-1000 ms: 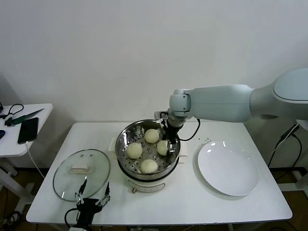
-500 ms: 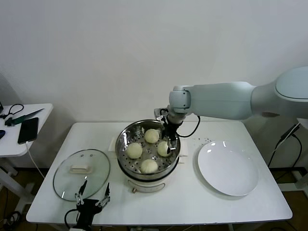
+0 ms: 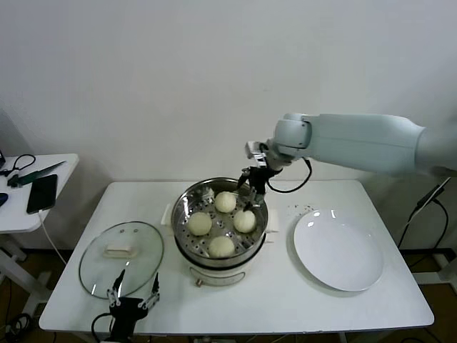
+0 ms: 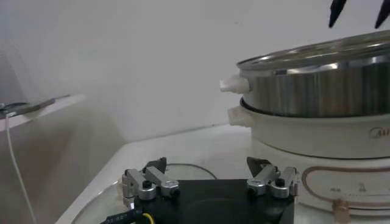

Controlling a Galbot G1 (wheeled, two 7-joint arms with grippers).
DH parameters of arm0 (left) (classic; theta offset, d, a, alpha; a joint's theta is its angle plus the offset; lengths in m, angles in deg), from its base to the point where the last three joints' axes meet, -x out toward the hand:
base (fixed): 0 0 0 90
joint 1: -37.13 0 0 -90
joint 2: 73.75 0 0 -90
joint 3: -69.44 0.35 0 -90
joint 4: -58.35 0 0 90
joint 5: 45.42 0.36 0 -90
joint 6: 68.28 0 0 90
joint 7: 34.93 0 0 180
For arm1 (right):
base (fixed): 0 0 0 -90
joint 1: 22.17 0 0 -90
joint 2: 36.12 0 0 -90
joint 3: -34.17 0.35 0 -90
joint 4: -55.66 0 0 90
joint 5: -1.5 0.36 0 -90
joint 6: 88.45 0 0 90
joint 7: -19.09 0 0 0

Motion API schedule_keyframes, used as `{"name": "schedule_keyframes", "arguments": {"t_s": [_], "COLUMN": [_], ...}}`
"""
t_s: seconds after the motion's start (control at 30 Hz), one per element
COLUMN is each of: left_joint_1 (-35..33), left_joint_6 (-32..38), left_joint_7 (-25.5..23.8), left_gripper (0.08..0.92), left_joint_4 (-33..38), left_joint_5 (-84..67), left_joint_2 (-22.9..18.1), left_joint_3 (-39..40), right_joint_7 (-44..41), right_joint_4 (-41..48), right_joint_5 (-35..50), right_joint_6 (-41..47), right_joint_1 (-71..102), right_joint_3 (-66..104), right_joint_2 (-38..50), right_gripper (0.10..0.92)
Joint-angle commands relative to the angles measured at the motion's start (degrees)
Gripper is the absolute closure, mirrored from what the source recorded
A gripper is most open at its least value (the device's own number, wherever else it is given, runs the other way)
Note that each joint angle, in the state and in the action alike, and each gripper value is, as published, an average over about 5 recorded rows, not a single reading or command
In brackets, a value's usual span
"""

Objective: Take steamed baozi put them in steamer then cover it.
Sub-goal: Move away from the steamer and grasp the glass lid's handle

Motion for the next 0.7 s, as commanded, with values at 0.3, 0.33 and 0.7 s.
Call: {"name": "schedule_keyframes", "arguments": {"t_s": [0.3, 0.33, 0.7], "left_joint_1": [0.75, 0.93, 2.76], "left_joint_6": [0.04, -0.05, -1.41], "left_joint_7": [0.98, 1.08, 1.37], "left_gripper": [0.177, 0.177, 0.177], "left_joint_4": [1.24, 1.33, 2.67], "left_joint_5": [5.63, 6.23, 15.54], "left_joint_2": [-1.91, -2.01, -2.42], "left_joint_3": [-1.71, -1.93, -3.66], "right_joint_7": [29.90, 30.46, 30.39], "right_joint_4": [-10.47, -10.70, -14.16], "right_joint_5": [1.35, 0.75, -4.87], "right_joint_6": [-21.19, -21.33, -20.17], "right_joint_1": [37.78, 41.28, 81.10], "right_joint_3": [38.72, 42.63, 86.10], "right_joint_2": [28.36, 28.95, 29.54], "right_gripper": [0.203, 0.203, 0.203]}}
